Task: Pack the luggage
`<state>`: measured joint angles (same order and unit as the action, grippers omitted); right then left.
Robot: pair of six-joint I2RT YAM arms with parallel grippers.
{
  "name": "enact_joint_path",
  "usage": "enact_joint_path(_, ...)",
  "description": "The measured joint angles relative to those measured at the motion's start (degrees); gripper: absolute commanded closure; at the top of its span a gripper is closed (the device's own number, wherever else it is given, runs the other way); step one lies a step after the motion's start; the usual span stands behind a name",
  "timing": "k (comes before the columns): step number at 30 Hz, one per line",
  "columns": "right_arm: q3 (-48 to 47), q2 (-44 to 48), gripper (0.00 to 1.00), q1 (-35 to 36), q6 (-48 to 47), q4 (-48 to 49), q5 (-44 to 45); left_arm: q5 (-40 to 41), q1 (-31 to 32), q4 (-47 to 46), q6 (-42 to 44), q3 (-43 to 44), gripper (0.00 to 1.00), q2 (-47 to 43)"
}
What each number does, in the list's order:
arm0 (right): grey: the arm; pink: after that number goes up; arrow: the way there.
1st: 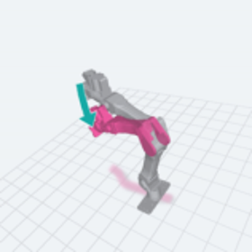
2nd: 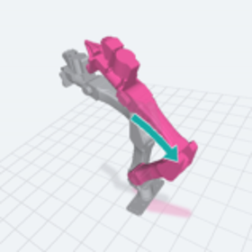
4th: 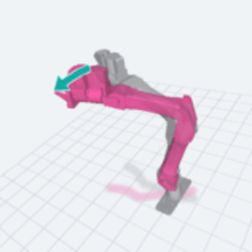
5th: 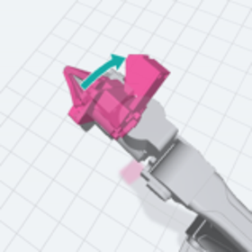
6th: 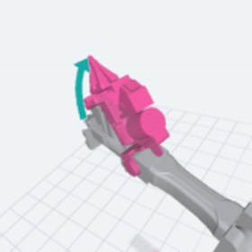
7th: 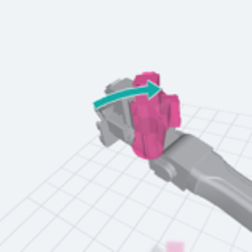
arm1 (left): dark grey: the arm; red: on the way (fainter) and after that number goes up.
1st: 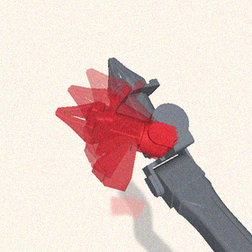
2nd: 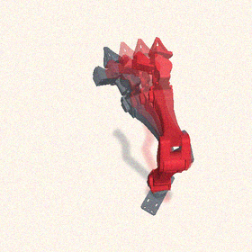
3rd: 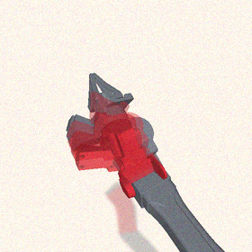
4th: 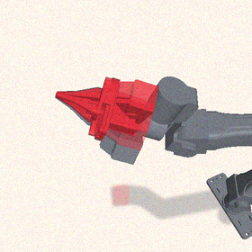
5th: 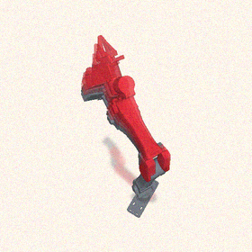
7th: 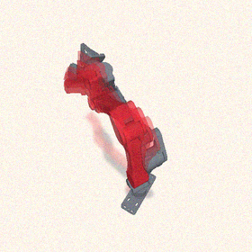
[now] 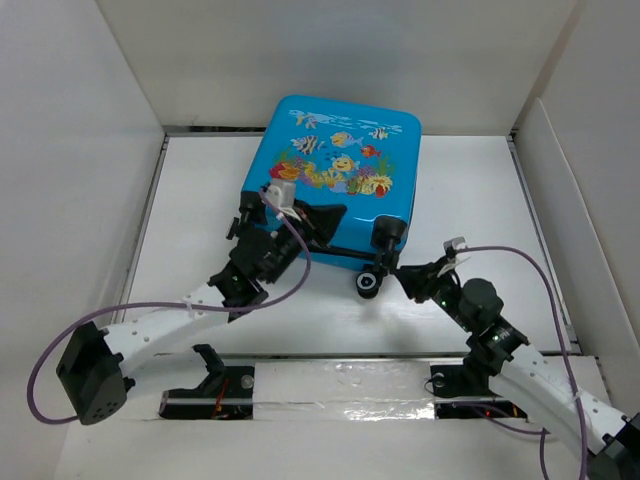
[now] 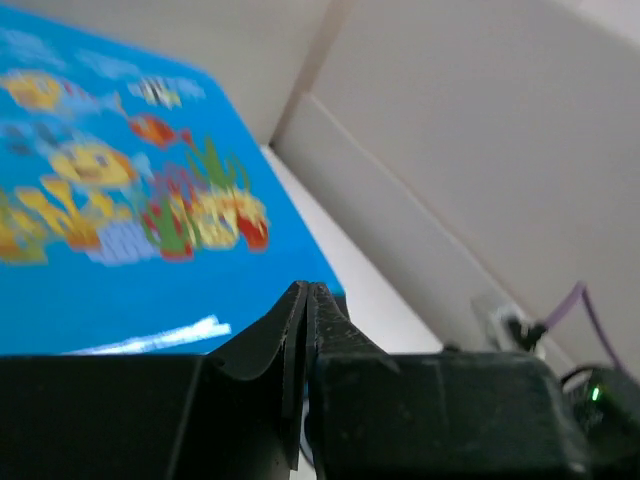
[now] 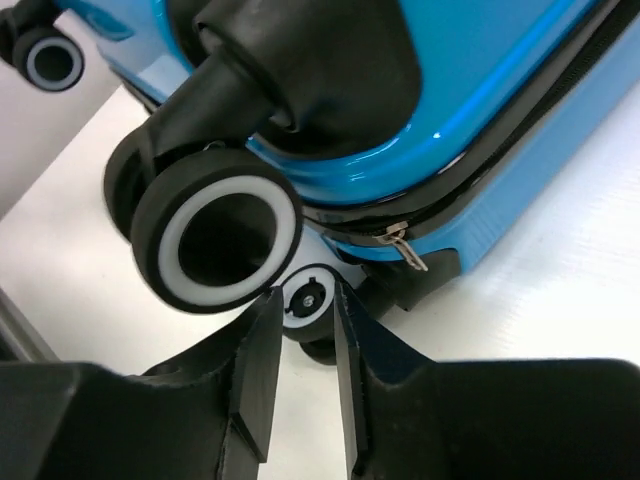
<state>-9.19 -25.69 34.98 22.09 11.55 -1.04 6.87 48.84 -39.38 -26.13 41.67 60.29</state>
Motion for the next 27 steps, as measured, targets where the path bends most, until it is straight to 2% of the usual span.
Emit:
enact_joint_path(4, 0.00, -4.61, 0.65, 0.39, -1.75, 2.69, 3.43, 2.01, 5.16, 1.01, 1.44, -4.98, 0.95, 1.27)
enact_joint_path(11, -0.09, -15.02, 0.65, -1.16, -4.04, 7.65, 4.90, 1.53, 5.44, 2.08, 0.68, -11.61, 0.94, 2.95)
enact_joint_path(23, -1.46, -23.63, 0.64, -5.05, -7.65, 15.56, 1.03, -0.90, 5.44, 0.24, 0.11, -11.80, 0.95, 11.69)
enact_joint_path(27, -2.47, -26.51, 0.66, -5.11, -8.31, 16.76, -0.28, -2.19, 5.44, -0.20, 0.07, -11.63, 0.95, 13.49)
